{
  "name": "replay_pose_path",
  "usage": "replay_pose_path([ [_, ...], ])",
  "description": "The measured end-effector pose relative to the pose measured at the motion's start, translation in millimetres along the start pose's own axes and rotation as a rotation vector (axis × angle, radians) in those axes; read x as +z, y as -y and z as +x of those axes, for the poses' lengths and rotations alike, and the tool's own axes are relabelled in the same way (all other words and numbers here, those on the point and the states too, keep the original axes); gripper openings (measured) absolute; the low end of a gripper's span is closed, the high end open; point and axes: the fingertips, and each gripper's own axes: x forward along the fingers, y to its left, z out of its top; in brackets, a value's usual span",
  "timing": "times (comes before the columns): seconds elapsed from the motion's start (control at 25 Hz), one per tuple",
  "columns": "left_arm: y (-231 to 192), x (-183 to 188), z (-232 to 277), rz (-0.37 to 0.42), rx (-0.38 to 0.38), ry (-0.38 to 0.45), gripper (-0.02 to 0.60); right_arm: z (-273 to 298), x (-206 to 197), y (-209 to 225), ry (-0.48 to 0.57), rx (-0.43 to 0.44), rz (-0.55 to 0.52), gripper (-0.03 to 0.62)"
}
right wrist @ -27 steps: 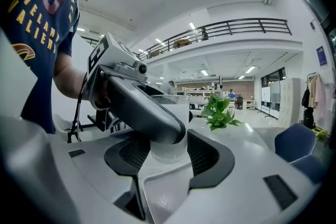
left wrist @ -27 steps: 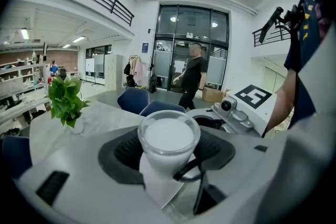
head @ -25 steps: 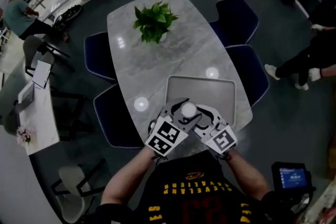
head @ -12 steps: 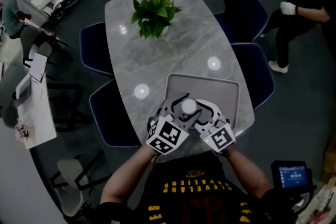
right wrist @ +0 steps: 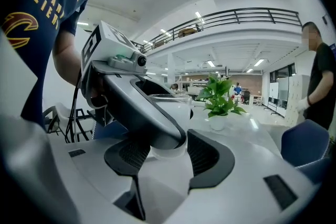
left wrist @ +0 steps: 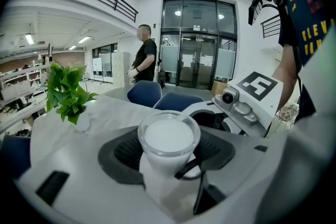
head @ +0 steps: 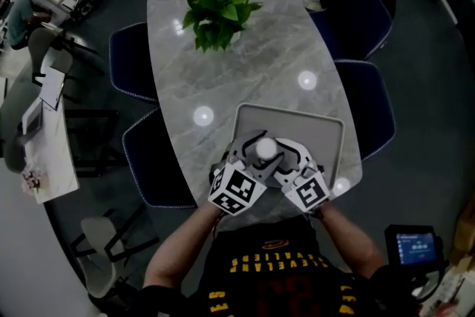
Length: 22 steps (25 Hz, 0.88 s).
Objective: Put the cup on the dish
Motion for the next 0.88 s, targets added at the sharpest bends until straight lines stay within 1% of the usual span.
replay_pose_path([
  [0.2, -13.4, -11.8, 20.1, -0.016, 0.011, -0.012, 0.267, 11.8, -19.9, 13.8, -0.034, 0.018, 0.002, 0.227],
  [0.36, -23.0, -22.5, 34.3, -0.028, 0.024, -0.006, 0.267, 21.3, -36.3, 22.3, -0.067, 0.032, -0.039, 0.227],
  [0.52, -31.4, -34.7, 44.7, -0.046, 0.036, -0.017, 0.267, 30.8, -50.5, 27.3, -0.091, 0.05, -0.051, 0.227],
  [0.72, -42.0, -50.2, 61.1, -0.04, 0.06, -0.036, 0.267, 42.8, -69.8, 37.0, -0.146, 0.066, -0.069, 0.227],
  [0.88, -49.9, -61.0, 74.9, -0.04, 0.065, -0.04, 0.267, 52.1, -84.5, 44.6, -0.18, 0.074, -0.084, 0.227],
])
